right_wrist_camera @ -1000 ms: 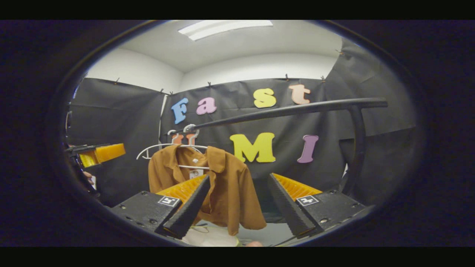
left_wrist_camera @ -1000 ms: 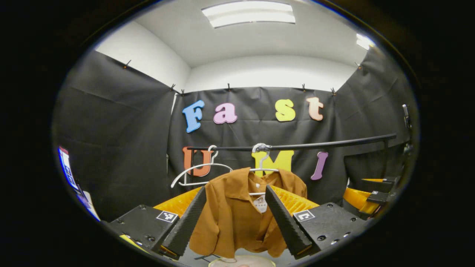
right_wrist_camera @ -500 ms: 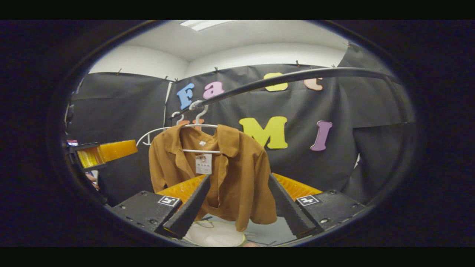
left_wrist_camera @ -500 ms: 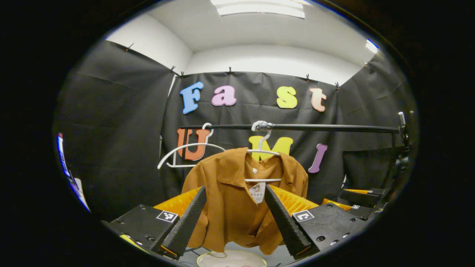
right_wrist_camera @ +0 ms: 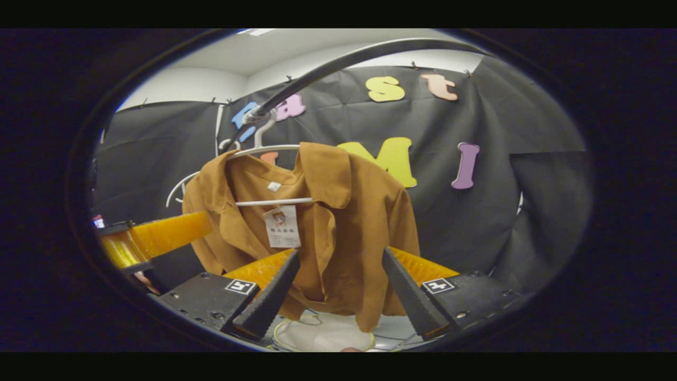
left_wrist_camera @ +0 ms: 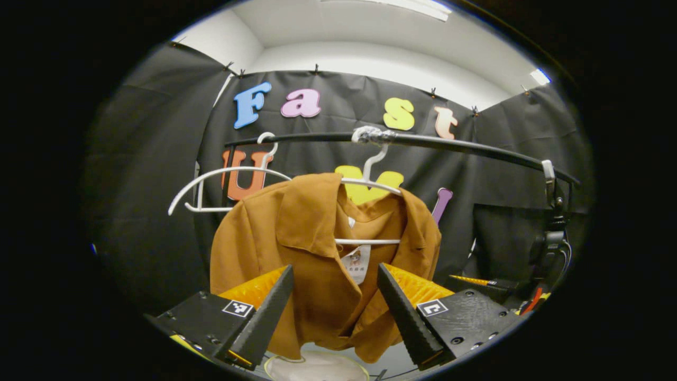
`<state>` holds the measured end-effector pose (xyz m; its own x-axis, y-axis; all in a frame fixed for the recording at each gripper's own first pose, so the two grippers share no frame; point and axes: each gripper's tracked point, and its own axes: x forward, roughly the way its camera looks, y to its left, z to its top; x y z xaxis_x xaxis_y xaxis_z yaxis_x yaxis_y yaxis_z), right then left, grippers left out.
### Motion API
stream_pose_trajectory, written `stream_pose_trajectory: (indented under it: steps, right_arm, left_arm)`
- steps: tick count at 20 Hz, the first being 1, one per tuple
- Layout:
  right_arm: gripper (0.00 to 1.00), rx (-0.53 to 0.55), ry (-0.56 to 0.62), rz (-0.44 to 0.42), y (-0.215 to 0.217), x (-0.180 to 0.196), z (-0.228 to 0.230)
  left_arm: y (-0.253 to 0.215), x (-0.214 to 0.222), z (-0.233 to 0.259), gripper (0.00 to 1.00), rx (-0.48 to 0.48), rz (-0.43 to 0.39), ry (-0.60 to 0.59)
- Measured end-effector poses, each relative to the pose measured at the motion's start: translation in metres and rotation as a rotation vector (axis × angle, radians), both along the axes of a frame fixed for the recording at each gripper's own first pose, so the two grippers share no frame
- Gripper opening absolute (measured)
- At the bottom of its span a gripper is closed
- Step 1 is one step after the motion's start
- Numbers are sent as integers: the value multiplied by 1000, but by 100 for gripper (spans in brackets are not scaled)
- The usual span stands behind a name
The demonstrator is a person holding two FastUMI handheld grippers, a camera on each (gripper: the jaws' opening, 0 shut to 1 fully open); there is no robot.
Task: Grasp the clothes on the hanger with both hands and then place them into the laundry hamper below.
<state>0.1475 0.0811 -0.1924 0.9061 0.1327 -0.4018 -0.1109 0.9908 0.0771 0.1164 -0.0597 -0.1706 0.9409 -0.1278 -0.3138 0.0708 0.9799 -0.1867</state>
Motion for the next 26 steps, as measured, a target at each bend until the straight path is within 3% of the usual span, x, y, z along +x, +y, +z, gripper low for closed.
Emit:
stream_pose_trajectory:
  steps: [3, 4, 7, 9, 10, 11, 13, 16, 17, 18, 19, 20, 21, 23, 24, 26]
  right_arm:
    - [97, 26, 25, -24, 3, 28, -9]
    - [91, 36, 33, -37, 3, 36, -13]
    - [94, 99, 46, -74, 4, 56, -18]
    - [88, 148, 51, -118, 0, 67, -22]
    - [90, 182, 50, -124, 4, 71, -24]
    - [90, 212, 52, -124, 8, 75, -21]
    - [84, 277, 53, -96, 22, 75, -17]
    - [87, 321, 51, -65, 33, 80, -16]
    - [86, 321, 49, -69, 31, 85, -16]
    - [86, 324, 52, -75, 30, 88, -18]
    - [82, 334, 62, -83, 28, 92, -18]
    - [77, 354, 72, -88, 28, 92, -19]
    - [77, 367, 80, -95, 28, 95, -20]
    - [63, 370, 85, -98, 24, 98, -20]
    - [47, 365, 83, -100, 23, 98, -22]
    - [32, 377, 79, -105, 16, 97, -22]
  left_arm:
    - [6, 23, -20, 100, -26, 11, 48]
    - [9, 30, -27, 100, -31, 21, 69]
    - [15, 46, -43, 97, -52, 51, 99]
    - [17, 56, -49, 97, -64, 75, 108]
    - [20, 61, -53, 97, -69, 85, 112]
    - [21, 64, -54, 100, -71, 89, 118]
    - [22, 71, -53, 97, -81, 94, 118]
    - [9, 73, -45, 92, -154, 70, 104]
    - [8, 74, -39, 100, -151, 75, 83]
    - [11, 79, -36, 100, -140, 83, 63]
    - [14, 84, -36, 84, -135, 97, 57]
    - [16, 86, -41, 92, -141, 110, 72]
    - [17, 87, -51, 100, -154, 123, 102]
    - [19, 86, -56, 71, -178, 142, 133]
    - [22, 86, -57, 77, -176, 151, 134]
    - [33, 85, -56, 47, -172, 187, 129]
